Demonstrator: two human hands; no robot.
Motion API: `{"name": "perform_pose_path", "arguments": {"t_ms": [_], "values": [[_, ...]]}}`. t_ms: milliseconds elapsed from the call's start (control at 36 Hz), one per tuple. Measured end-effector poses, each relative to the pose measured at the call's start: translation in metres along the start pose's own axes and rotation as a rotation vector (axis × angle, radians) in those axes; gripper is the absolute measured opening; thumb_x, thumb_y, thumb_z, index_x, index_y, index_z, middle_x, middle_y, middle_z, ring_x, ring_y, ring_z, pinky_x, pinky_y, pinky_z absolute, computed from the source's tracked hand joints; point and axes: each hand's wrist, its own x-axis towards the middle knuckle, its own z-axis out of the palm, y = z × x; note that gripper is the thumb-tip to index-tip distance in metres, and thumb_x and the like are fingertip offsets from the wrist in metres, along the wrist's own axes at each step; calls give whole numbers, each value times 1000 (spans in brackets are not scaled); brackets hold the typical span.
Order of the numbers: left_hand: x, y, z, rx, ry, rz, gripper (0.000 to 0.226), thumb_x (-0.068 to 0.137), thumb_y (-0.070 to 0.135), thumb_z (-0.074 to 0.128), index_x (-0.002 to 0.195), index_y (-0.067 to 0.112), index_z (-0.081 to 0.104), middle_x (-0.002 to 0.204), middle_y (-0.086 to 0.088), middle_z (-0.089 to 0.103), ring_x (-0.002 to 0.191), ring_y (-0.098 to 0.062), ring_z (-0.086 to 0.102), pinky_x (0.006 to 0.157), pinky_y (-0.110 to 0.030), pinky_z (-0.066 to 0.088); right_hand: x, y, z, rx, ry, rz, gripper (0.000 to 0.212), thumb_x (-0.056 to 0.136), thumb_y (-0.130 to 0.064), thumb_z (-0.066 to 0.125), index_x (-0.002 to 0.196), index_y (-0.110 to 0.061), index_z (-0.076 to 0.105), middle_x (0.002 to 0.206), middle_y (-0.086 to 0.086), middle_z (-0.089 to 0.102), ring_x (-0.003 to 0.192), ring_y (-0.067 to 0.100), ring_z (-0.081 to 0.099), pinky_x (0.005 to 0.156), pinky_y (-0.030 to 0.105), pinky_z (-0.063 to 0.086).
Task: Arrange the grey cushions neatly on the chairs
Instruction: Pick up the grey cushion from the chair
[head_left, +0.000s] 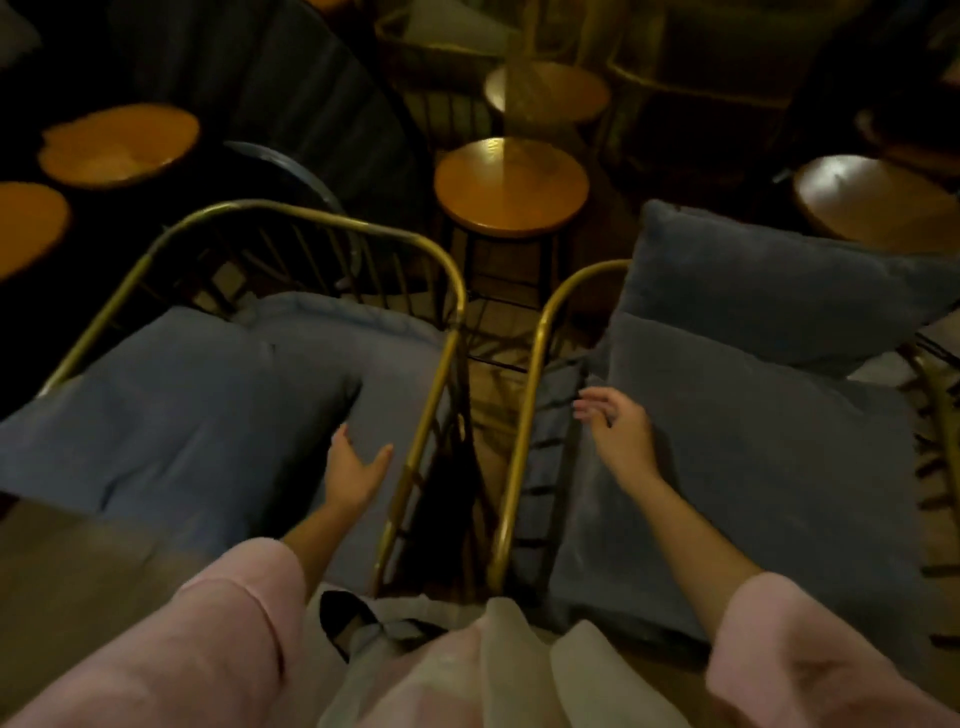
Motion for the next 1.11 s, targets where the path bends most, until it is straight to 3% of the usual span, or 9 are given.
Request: {"name": "perform_pose_path", "arguments": {"t_ms": [111, 361, 417, 528, 583, 722, 917, 1056, 1111], "values": [[41, -37, -73, 7, 46, -25, 87, 87, 24, 72, 153, 3, 20, 153, -22, 36, 140, -38, 39, 113, -49, 36, 9, -22, 98, 28, -174, 70, 23, 97, 8, 47, 116, 9, 61, 105, 20, 69, 57, -10, 67, 63, 8, 51], [168, -115, -240, 155, 114, -107, 75, 87, 23, 73, 146, -5, 36, 149, -27, 42, 138, -42, 41, 113, -50, 34, -10, -62, 312, 209, -292, 487, 32, 103, -3, 45, 128, 16, 49, 70, 17, 64, 35, -1, 58, 37, 13, 43], [197, -126, -269, 217, 104, -111, 68, 88, 26, 72, 142, -5, 43, 144, -27, 48, 134, -44, 45, 110, -51, 38, -17, -72, 346, 159, -384, 580, 21, 103, -13, 47, 121, -4, 54, 103, 31, 66, 49, 5, 64, 49, 20, 43], [250, -144, -318, 415, 61, -94, 32, 85, 36, 72, 97, 6, 69, 105, -24, 69, 105, -47, 63, 90, -54, 52, -21, -82, 404, 19, -553, 762, 43, 101, -35, 52, 139, -14, 46, 132, 7, 50, 124, 31, 55, 92, 37, 48], [274, -148, -333, 516, 59, -35, 31, 84, 30, 74, 78, 2, 66, 88, -25, 69, 92, -45, 66, 81, -50, 52, -21, -86, 433, 3, -588, 812, 56, 100, -38, 53, 148, -14, 36, 145, 6, 44, 134, 31, 46, 102, 41, 44], [336, -171, -359, 681, 3, 62, 36, 79, 30, 76, 91, -4, 69, 93, -26, 69, 92, -43, 66, 81, -52, 53, -22, -77, 498, 61, -542, 919, 95, 86, -54, 67, 157, -17, 16, 159, 6, 34, 142, 31, 38, 111, 50, 38], [373, -184, -371, 735, -22, 50, 101, 64, 62, 81, 140, 7, 43, 142, -21, 45, 131, -44, 44, 107, -56, 40, -28, -41, 562, 340, -361, 1020, 153, 24, -69, 88, 154, -20, 24, 151, 3, 44, 134, 31, 48, 103, 46, 44], [383, -183, -371, 781, -100, -96, 144, 45, 81, 76, 156, 16, 10, 158, -18, 30, 141, -43, 36, 114, -57, 29, -33, -31, 581, 431, -172, 949, 144, 24, -60, 95, 149, -19, 36, 144, 5, 53, 126, 31, 56, 104, 53, 49], [387, -178, -369, 761, -157, -178, 149, 43, 82, 76, 157, 22, 0, 161, -18, 25, 143, -44, 32, 117, -57, 25, -38, -31, 581, 399, -130, 909, 122, 43, -48, 97, 147, -18, 41, 141, 5, 55, 125, 31, 58, 101, 51, 51]]}}
